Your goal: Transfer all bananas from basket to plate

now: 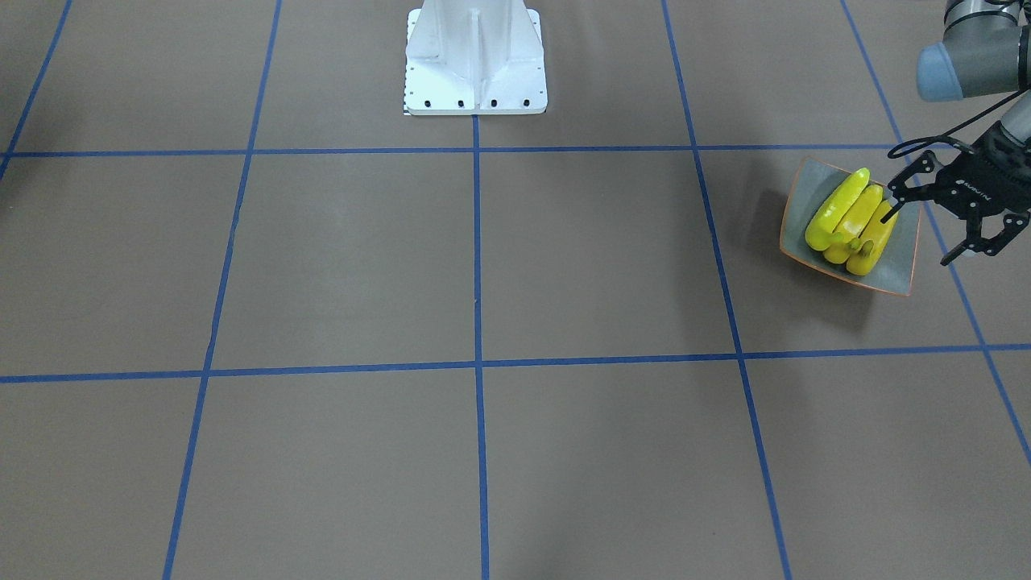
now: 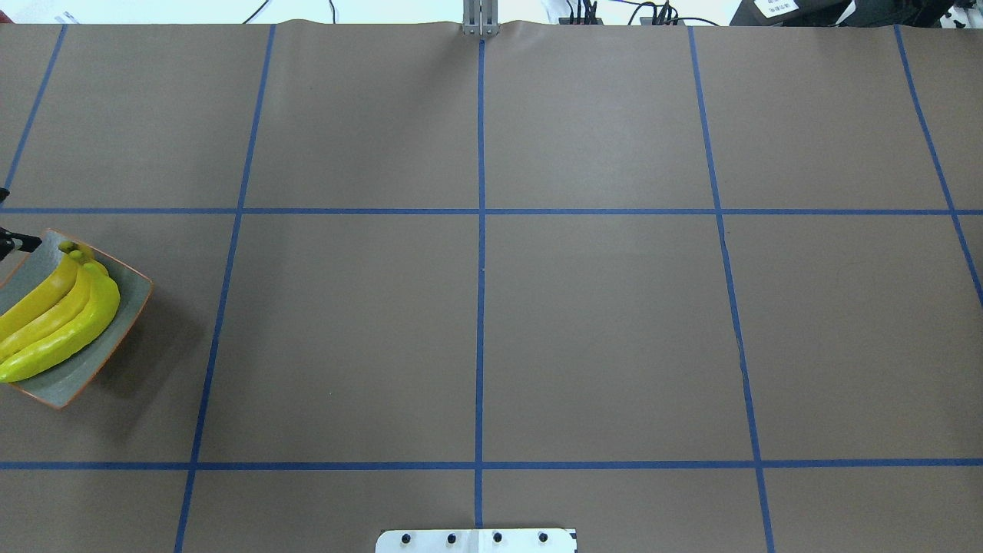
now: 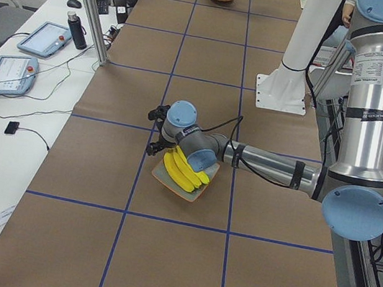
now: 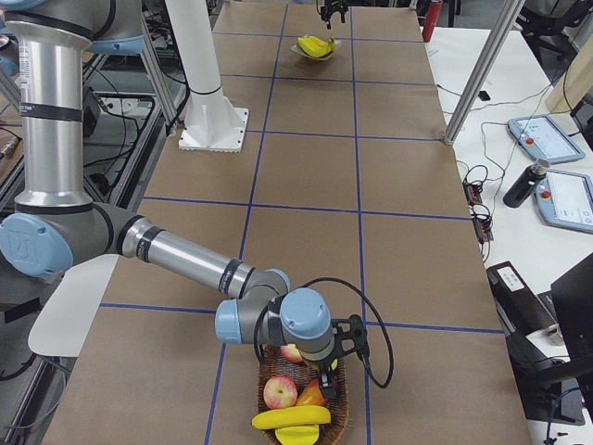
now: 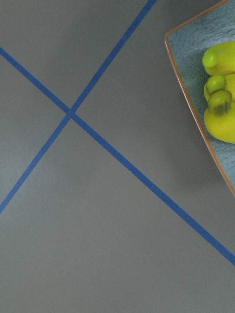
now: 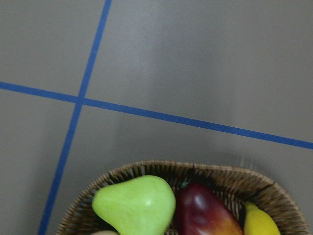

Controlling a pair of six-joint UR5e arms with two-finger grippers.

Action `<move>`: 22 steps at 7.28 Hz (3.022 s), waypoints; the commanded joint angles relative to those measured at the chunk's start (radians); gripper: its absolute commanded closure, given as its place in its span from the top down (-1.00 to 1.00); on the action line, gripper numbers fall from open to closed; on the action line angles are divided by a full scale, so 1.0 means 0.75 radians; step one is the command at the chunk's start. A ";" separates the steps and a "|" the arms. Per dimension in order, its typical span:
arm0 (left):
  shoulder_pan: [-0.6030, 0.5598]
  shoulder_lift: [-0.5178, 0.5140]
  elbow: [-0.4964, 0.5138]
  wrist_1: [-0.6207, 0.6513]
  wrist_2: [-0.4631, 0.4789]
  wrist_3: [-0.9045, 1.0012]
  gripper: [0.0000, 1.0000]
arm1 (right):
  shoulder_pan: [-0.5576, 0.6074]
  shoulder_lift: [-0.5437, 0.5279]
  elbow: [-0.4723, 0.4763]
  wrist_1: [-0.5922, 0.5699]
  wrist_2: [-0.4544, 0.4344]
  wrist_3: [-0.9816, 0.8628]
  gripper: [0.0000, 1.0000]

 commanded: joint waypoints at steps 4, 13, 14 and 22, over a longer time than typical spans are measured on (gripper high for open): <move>-0.003 -0.001 -0.010 -0.008 -0.001 0.001 1.00 | 0.056 0.091 -0.362 0.006 0.021 -0.071 0.96; -0.005 0.001 -0.012 -0.012 -0.007 0.001 1.00 | 0.058 0.071 -0.185 0.006 -0.075 -0.075 -1.00; -0.005 0.001 -0.010 -0.010 -0.007 0.001 1.00 | 0.078 0.073 -0.125 -0.004 -0.144 -0.075 -1.00; 0.196 -0.380 -0.061 -0.012 -0.005 -0.760 1.00 | -0.138 0.150 0.524 -0.225 0.260 0.847 -1.00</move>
